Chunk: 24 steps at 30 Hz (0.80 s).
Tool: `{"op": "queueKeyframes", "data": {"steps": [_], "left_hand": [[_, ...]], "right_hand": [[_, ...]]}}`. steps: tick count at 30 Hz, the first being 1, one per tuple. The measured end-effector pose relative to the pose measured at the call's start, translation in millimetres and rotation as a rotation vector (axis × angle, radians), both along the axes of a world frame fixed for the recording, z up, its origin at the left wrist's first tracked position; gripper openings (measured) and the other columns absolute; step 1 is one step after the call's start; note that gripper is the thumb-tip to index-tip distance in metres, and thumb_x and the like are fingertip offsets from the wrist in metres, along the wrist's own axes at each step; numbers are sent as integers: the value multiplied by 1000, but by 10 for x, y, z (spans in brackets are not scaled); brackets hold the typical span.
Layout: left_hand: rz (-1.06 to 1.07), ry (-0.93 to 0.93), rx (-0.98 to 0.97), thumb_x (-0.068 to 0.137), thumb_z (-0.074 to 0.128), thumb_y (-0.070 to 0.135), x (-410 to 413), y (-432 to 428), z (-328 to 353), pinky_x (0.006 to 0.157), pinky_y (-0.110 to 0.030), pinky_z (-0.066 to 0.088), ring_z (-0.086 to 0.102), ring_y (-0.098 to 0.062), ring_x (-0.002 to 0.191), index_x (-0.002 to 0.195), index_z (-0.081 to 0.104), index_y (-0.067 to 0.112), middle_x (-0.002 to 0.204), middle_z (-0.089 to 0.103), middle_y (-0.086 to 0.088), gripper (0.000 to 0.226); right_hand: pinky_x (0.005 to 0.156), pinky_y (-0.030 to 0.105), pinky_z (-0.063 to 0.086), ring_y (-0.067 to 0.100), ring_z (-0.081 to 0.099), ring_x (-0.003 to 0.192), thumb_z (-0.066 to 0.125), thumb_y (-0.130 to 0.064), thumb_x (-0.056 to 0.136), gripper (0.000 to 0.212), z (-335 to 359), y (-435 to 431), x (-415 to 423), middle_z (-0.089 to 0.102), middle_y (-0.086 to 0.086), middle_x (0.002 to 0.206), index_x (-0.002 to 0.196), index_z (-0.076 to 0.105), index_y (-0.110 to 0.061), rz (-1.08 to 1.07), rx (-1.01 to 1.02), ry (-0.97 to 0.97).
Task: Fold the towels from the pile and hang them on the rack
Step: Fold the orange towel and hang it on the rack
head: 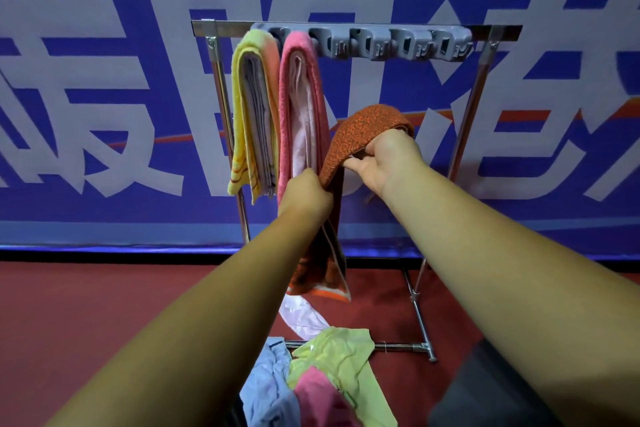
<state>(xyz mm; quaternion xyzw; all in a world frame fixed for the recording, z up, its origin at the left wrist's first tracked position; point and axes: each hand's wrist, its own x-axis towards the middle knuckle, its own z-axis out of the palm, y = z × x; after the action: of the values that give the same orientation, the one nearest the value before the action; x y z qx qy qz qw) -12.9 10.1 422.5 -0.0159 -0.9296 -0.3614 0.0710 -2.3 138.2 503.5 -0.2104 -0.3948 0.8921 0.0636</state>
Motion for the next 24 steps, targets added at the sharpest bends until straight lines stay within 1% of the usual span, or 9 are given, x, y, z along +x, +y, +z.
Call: {"op": "queueKeyframes", "data": {"steps": [2, 5, 7, 9, 11, 14, 17, 21, 24], "left_hand": [[-8, 18, -7, 92, 66, 26, -31, -28, 50, 70, -41, 57, 70, -37, 90, 104, 67, 13, 93, 70, -11, 17], [-16, 73, 3, 90, 60, 16, -56, -97, 194, 69, -35, 51, 69, -33, 86, 96, 71, 19, 83, 68, -4, 13], [-16, 138, 41, 90, 58, 18, -36, -135, 333, 68, -34, 52, 68, -28, 81, 89, 67, 24, 80, 66, 0, 12], [-35, 217, 53, 92, 55, 24, -18, -146, 458, 69, -35, 54, 68, -25, 81, 86, 65, 26, 81, 67, 4, 12], [-66, 297, 21, 91, 52, 32, -6, -134, 559, 75, -39, 58, 69, -23, 87, 97, 71, 29, 89, 70, 7, 20], [-117, 374, -67, 97, 58, 34, 44, -82, 664, 80, -45, 62, 70, -18, 95, 114, 73, 35, 101, 73, 10, 23], [-144, 414, -168, 99, 63, 23, 58, -41, 695, 86, -45, 61, 69, -19, 105, 126, 71, 36, 114, 73, 7, 31], [-140, 442, -184, 95, 64, 21, 40, -57, 688, 82, -45, 61, 70, -20, 101, 122, 72, 36, 109, 75, 7, 32], [-95, 474, -130, 95, 64, 27, -8, -119, 679, 80, -45, 62, 69, -18, 94, 118, 71, 35, 102, 73, 9, 25]], "right_hand": [[102, 75, 50, 44, 60, 127, 29, 5, 109, 43, -17, 79, 21, 61, 20, 136, 143, 47, -13, -20, 26, 35], [100, 61, 58, 41, 63, 128, 38, -7, 113, 33, -154, 202, 9, 61, 13, 146, 140, 55, -15, -13, 127, -27], [87, 54, 63, 39, 68, 122, 51, -15, 110, 19, -251, 211, 78, 61, 11, 148, 127, 59, -17, 117, 343, -136], [80, 54, 62, 41, 70, 114, 63, -24, 107, 38, -387, 191, 141, 55, 15, 151, 142, 51, -17, 281, 616, -304], [83, 58, 62, 45, 73, 101, 61, -47, 106, 65, -476, 167, 169, 51, 24, 147, 158, 38, -16, 440, 887, -479], [100, 49, 57, 45, 65, 124, 53, -71, 99, 91, -506, 102, 122, 45, 20, 158, 163, 31, -10, 511, 1313, -637], [62, 39, 50, 37, 61, 91, 76, -70, 82, 95, -432, 9, 114, 48, 19, 138, 142, 40, -5, 162, 1490, -717], [85, 51, 58, 40, 61, 114, 77, -40, 94, 70, -242, -58, 139, 42, 17, 136, 144, 38, -10, -7, 1808, -365], [68, 37, 50, 31, 60, 94, 61, -18, 101, 28, -151, -55, 151, 57, 11, 118, 128, 55, -15, 39, 1813, -35]]}}
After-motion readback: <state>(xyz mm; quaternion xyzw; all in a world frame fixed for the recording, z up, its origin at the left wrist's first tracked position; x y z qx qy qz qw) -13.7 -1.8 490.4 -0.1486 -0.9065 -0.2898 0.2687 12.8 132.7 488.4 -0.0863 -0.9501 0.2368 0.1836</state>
